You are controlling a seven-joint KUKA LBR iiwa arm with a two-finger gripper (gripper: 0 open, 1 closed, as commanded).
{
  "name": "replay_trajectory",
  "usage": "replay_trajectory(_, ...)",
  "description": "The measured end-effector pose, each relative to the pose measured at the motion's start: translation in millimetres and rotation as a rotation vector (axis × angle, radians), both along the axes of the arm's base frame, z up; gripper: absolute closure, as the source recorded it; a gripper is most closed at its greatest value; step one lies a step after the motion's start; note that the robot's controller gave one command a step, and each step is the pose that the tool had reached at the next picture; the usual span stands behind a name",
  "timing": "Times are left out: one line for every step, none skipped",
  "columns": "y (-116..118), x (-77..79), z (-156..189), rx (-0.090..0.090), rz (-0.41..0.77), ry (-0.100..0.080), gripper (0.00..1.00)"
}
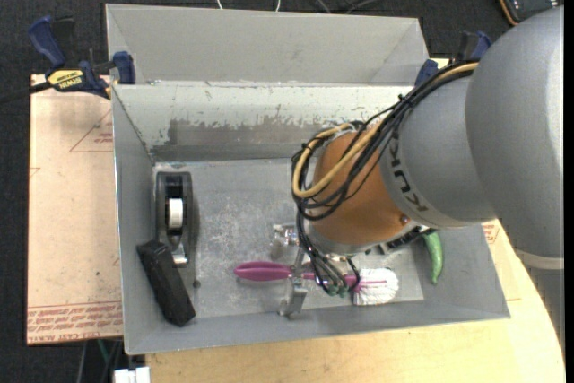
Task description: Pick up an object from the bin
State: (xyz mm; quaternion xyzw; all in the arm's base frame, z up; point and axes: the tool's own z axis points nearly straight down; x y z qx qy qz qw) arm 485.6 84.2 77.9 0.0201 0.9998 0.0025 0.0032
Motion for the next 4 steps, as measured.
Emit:
replay_trajectory(-28.2,6.1,-4.9,0.000,0.259,-0.017,0.00)
replay_trajectory(17.4,2.9,-6.5,0.003,-0.100,-0.008,0.00)
replay_trajectory(-21.8,10.1,1.0,0.000,0.135,-0.017,1.00)
replay_trajectory(-21.8,10.1,1.0,0.000,0.135,-0.017,1.00)
